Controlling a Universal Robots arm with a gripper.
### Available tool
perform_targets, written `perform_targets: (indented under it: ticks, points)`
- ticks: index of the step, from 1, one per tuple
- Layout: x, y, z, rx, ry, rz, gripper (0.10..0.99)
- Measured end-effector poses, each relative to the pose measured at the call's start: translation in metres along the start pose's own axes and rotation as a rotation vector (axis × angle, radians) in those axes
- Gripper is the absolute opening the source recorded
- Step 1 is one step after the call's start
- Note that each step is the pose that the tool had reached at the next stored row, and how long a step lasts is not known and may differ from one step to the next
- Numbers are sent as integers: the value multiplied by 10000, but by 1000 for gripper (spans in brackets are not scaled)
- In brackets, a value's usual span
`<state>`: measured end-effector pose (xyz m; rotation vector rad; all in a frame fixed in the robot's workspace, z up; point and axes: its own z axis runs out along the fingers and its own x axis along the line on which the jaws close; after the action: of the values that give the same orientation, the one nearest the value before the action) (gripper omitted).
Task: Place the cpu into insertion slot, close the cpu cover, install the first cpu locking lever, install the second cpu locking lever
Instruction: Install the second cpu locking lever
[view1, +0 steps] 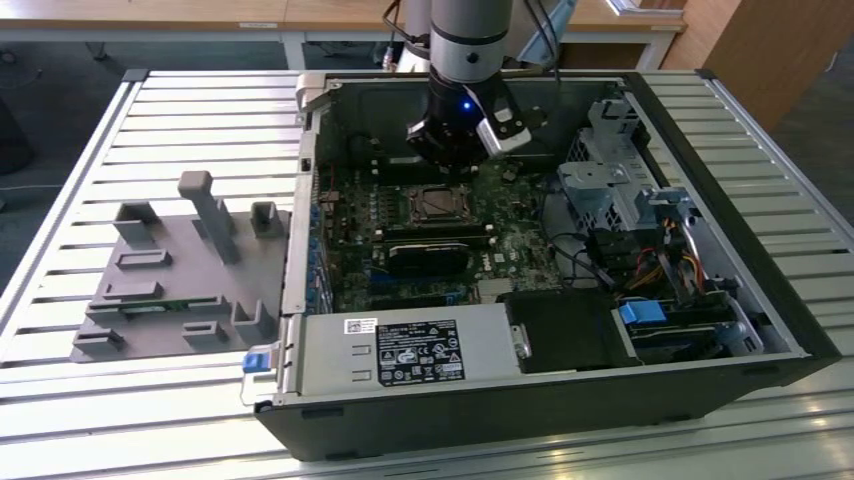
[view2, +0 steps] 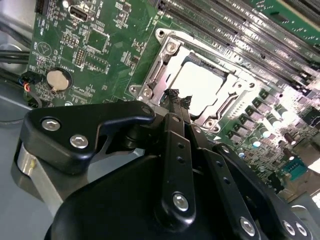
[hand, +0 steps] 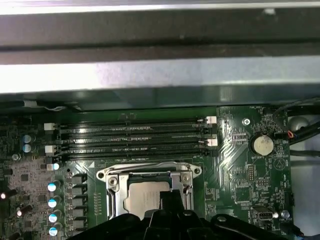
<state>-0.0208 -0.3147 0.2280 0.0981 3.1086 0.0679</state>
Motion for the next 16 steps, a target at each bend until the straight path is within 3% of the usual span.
perform_targets:
  ticks: [9, 16]
  points:
    - [-9, -138, -3, 1, 4, 0, 106]
    - [-18, -233, -3, 6, 96, 4, 106]
